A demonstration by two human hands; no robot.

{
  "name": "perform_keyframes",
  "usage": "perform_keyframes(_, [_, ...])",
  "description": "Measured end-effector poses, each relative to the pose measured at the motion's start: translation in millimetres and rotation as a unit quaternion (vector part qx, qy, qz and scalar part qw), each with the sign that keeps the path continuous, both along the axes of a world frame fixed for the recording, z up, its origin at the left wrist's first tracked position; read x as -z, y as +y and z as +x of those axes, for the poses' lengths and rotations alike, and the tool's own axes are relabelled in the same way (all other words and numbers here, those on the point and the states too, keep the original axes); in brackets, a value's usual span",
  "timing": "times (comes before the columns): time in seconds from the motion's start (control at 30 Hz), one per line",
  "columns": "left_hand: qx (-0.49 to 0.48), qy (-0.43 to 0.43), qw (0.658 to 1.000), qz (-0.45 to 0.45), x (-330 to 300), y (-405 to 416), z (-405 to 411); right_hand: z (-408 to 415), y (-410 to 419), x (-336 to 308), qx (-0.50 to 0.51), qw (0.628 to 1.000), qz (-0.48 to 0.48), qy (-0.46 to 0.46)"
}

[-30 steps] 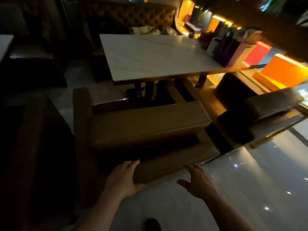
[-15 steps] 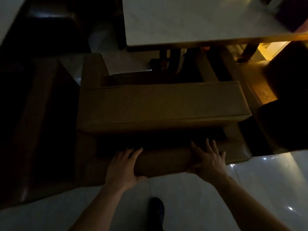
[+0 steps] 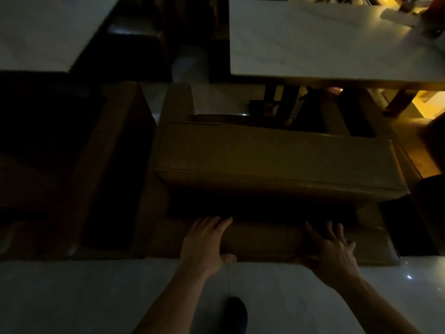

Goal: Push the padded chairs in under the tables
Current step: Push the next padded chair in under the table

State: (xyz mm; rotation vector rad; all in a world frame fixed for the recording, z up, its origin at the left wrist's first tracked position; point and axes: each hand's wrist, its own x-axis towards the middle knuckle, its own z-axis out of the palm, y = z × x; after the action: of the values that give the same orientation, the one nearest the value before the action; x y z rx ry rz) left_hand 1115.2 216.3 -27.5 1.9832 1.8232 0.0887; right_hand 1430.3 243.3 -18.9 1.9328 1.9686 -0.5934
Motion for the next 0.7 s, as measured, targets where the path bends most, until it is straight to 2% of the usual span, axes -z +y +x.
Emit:
perform_keyframes(0.4, [-0.007,0.023,0.999,-0.031,-7,-84,-56,-62,-74,-5,-0.006,0.997,-0.073,-0.011])
perform_keyframes(0.7, [0.003,-0.001,0.999,-0.051,-3,-72,-71,-74,-57,-5,0.003,0.996,-0.088,-0.021])
